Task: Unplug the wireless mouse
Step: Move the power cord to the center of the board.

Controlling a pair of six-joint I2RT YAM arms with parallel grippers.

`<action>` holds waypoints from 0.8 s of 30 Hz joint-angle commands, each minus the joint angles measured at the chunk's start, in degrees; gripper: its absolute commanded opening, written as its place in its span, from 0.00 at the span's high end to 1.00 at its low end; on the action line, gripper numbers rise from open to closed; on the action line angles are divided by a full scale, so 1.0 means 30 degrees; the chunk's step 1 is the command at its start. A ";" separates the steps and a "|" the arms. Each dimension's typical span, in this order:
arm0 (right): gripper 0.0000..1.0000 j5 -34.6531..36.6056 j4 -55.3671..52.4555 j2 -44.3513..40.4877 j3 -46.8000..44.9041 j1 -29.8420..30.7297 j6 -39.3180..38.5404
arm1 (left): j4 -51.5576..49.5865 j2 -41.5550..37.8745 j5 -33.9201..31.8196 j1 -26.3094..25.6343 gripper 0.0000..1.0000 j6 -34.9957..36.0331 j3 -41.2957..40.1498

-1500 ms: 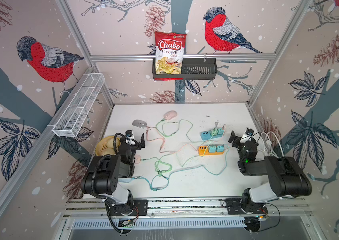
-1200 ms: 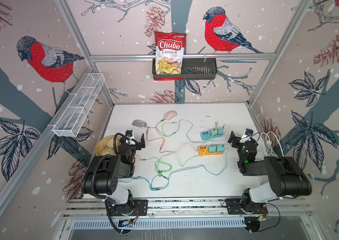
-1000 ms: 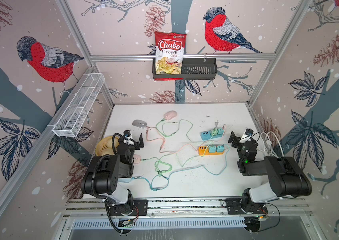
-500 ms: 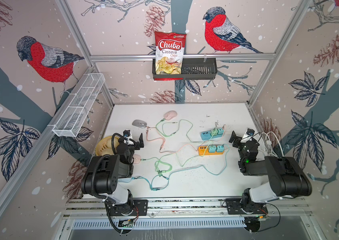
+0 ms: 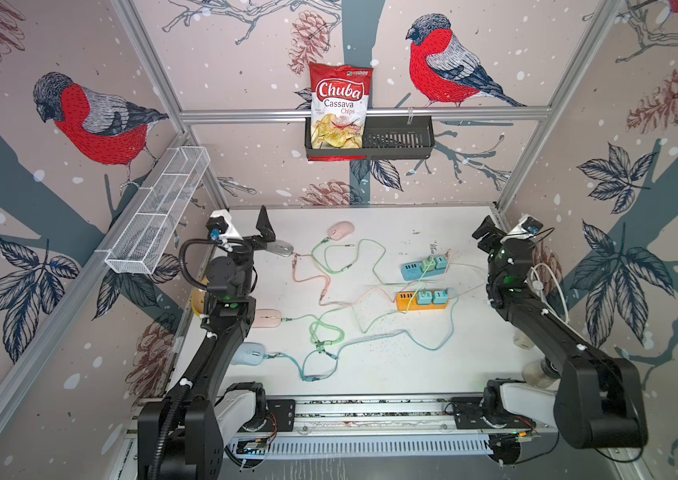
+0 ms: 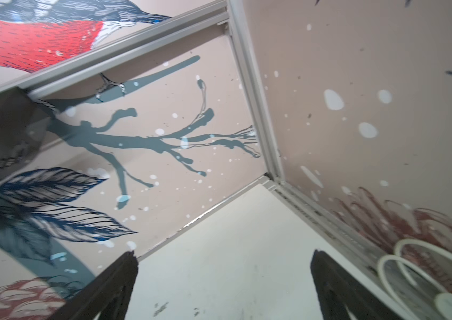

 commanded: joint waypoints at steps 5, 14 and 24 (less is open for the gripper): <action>0.00 -0.5094 -0.8320 0.3805 0.7929 0.4461 -0.2053 | -0.6930 0.1382 0.5606 -0.0149 0.01 -0.2860 0.3327; 0.00 -0.8392 -1.1911 0.8403 1.3861 0.8431 -0.1993 | -0.6354 -0.1627 0.3503 0.0586 0.03 -0.7775 -0.1236; 0.05 -1.0077 -1.5946 1.0728 1.5529 1.6385 -0.6881 | -1.3687 -0.6268 0.1765 0.2030 0.04 -0.7240 -0.0757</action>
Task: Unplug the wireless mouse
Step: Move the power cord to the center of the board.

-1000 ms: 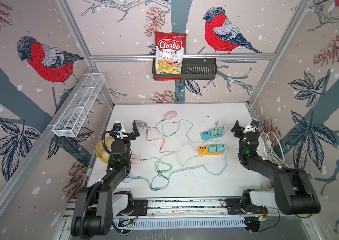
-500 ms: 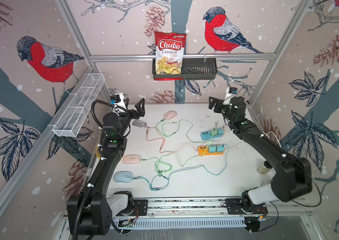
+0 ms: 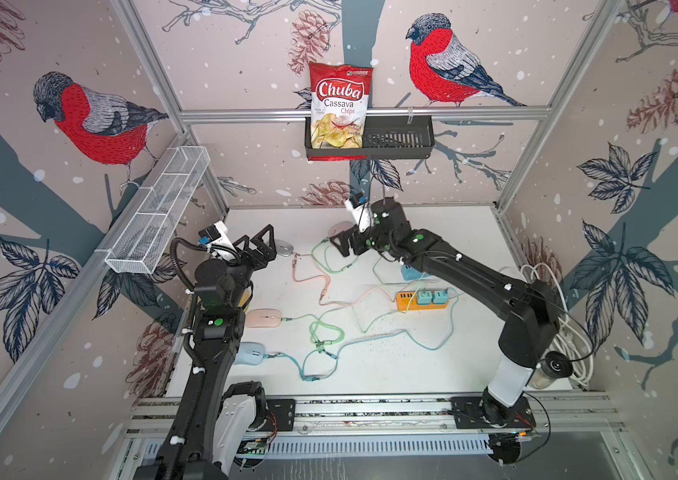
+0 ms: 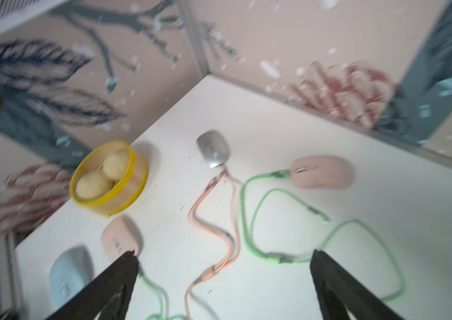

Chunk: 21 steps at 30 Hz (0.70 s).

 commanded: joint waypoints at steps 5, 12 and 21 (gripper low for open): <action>0.31 -0.3620 -0.2635 0.1825 -0.1346 0.4304 -0.2395 | -0.7346 -0.2322 -0.5776 0.0597 0.08 -0.0562 0.2629; 0.38 -0.0275 -0.3204 0.5552 0.0382 0.8298 -0.2028 | -0.7682 -0.3550 -0.4550 0.0635 0.08 -0.0270 0.4459; 0.48 0.3763 -0.6209 1.0468 0.5802 1.0238 -0.1842 | -0.6871 -0.4310 -0.3293 0.0635 0.08 -0.1062 0.3896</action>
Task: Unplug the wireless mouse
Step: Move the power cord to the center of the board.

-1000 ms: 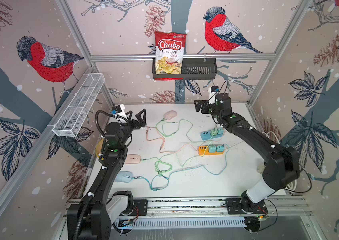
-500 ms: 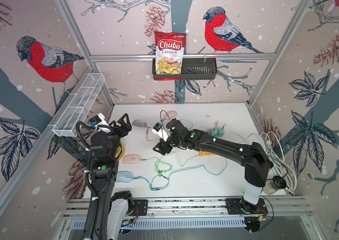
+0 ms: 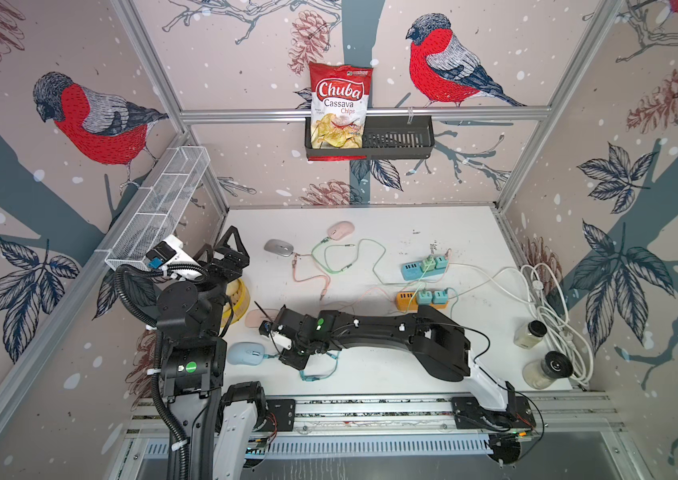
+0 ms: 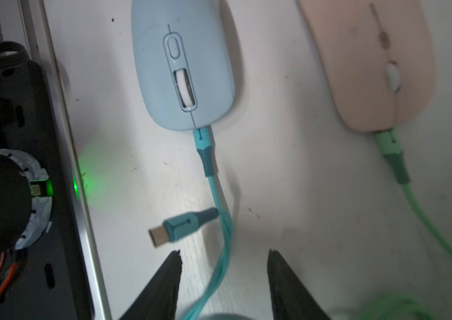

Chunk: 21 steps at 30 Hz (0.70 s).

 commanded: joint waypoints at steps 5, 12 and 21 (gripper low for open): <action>0.55 0.2641 -0.2294 0.1972 0.2225 0.0887 -0.0340 | 0.0261 -0.0078 0.0418 0.0012 0.08 -0.0092 -0.0253; 0.81 0.2865 -0.2169 0.1894 0.1191 0.0963 0.0225 | 0.0206 -0.0171 0.0317 -0.0101 0.06 0.0047 -0.0499; 0.98 0.3740 -0.0299 -0.2612 -0.6442 0.0587 0.1213 | 0.1053 -0.0376 0.1624 -0.0197 0.06 0.0485 -0.1289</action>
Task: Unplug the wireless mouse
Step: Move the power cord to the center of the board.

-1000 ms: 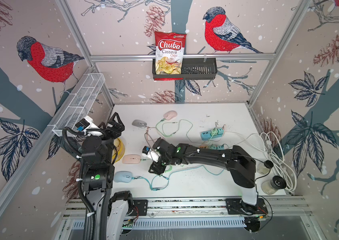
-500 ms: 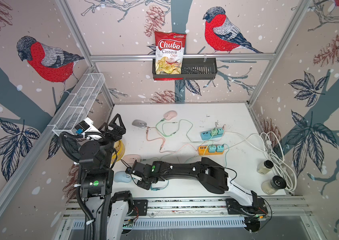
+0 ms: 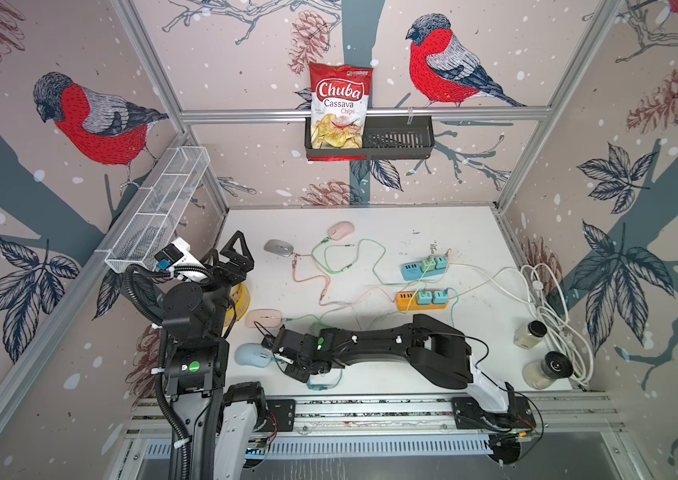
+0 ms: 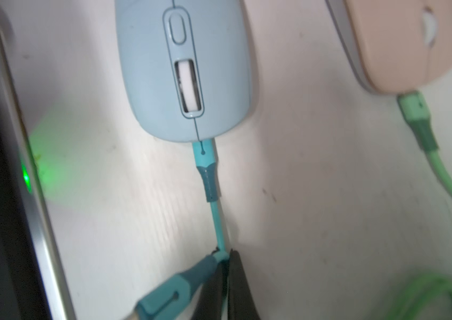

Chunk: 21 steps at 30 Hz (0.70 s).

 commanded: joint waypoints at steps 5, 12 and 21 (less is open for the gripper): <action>0.98 0.1907 -0.2635 -0.3796 -0.5753 -0.0466 0.0902 | 0.2223 0.0000 0.2554 -0.0080 0.05 0.0088 -0.1200; 0.98 0.3102 -0.3609 -0.6601 -0.9116 -0.0522 0.1678 | 0.3555 0.1120 0.4842 -0.0103 0.06 -0.0722 -0.2067; 0.38 0.3312 -0.3151 -0.9638 -1.1728 -0.1355 0.2617 | 0.3845 0.2932 0.8599 -0.0103 0.07 -0.2788 -0.3838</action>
